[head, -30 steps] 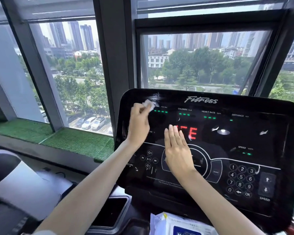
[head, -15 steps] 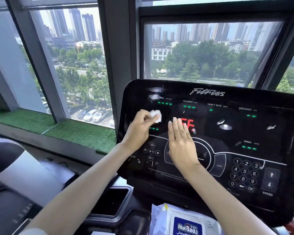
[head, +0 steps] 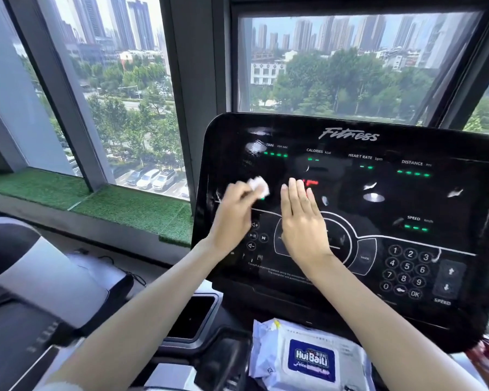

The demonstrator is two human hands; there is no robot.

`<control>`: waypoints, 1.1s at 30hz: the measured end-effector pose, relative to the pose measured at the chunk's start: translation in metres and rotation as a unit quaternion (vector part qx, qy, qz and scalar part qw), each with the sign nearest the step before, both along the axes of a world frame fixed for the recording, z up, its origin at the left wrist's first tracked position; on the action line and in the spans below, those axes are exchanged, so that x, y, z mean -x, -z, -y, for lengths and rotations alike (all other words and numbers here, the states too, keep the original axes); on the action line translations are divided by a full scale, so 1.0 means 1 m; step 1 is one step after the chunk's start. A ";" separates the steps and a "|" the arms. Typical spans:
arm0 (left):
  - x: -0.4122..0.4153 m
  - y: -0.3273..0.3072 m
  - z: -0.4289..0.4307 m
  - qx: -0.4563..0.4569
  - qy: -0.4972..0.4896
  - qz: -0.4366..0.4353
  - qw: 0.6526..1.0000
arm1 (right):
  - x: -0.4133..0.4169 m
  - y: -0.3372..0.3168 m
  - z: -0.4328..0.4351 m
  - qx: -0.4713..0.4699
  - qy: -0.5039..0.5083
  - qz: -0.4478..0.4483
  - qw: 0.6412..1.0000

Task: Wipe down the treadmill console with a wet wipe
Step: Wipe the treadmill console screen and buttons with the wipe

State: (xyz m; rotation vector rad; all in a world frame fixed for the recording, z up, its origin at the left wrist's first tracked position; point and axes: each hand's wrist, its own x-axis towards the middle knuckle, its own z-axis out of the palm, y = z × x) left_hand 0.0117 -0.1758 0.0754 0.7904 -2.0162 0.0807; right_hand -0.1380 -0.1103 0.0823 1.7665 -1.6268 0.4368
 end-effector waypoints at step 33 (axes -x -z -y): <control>-0.004 -0.013 0.015 -0.030 0.030 -0.041 0.998 | 0.007 -0.010 -0.009 -0.056 0.034 -0.091 0.994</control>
